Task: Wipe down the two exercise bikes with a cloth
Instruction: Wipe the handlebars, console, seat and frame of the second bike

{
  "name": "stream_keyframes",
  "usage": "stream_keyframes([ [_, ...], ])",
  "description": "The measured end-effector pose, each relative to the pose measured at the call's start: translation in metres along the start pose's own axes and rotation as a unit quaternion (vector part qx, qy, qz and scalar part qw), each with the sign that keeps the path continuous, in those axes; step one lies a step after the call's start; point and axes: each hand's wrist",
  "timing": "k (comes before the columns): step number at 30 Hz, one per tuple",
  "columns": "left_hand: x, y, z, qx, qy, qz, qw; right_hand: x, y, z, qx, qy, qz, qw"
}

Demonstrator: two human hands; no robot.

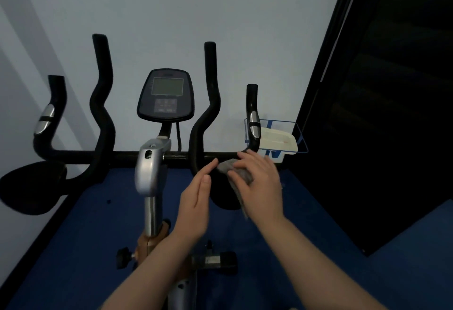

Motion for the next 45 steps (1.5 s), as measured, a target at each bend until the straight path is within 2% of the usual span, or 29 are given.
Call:
stream_keyframes([
  [3, -0.003, 0.002, 0.0, 0.003, 0.017, 0.024, 1.0, 0.006, -0.011, -0.024, -0.072, -0.035, -0.03, 0.996],
  [7, -0.001, 0.006, -0.001, 0.001, 0.015, 0.018, 1.0, 0.002, -0.022, -0.039, -0.18, -0.034, -0.055, 0.982],
  [9, -0.001, 0.006, 0.0, 0.004, 0.017, 0.027, 1.0, 0.002, -0.021, -0.017, -0.181, -0.034, -0.077, 0.98],
  [13, -0.003, 0.005, 0.001, 0.014, 0.025, 0.036, 0.999, 0.009, -0.007, -0.017, -0.097, -0.096, -0.08, 0.987],
  [16, -0.001, 0.004, 0.001, -0.004, 0.02, 0.021, 1.0, 0.01, -0.008, -0.049, -0.16, -0.094, -0.079, 0.979],
  [18, -0.002, 0.003, 0.001, -0.008, 0.02, 0.019, 1.0, 0.005, -0.011, -0.036, -0.192, -0.075, -0.089, 0.974],
  [20, -0.002, 0.002, 0.0, -0.007, 0.024, 0.022, 0.999, 0.004, -0.008, -0.013, -0.175, -0.078, -0.115, 0.975],
  [23, -0.002, 0.001, 0.0, -0.009, 0.025, 0.014, 1.0, 0.008, 0.006, -0.008, -0.097, -0.066, -0.136, 0.984],
  [26, -0.001, 0.0, 0.0, -0.009, 0.025, 0.005, 1.0, 0.005, 0.013, -0.035, -0.065, 0.004, -0.159, 0.985],
  [31, -0.001, -0.003, -0.001, -0.025, 0.022, -0.018, 0.999, -0.011, 0.015, -0.054, -0.073, 0.118, -0.165, 0.977],
  [33, -0.001, -0.004, -0.001, -0.037, 0.027, -0.031, 0.998, -0.009, 0.019, -0.058, -0.067, 0.117, -0.154, 0.979],
  [37, -0.004, -0.006, 0.0, -0.044, 0.046, -0.051, 0.997, 0.0, 0.032, -0.047, -0.04, 0.064, -0.118, 0.99],
  [40, -0.007, -0.007, 0.001, -0.041, 0.058, -0.046, 0.996, 0.003, 0.037, -0.04, 0.007, 0.061, -0.093, 0.994],
  [45, -0.002, -0.005, -0.002, -0.039, 0.034, -0.04, 0.998, -0.001, 0.033, -0.059, 0.033, 0.056, -0.069, 0.995],
])
Point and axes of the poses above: each hand's wrist, its own z-axis towards the middle knuckle, its own x-axis out of the palm, y = z × x, and after that the axes turned 12 degrees about -y, right-handed
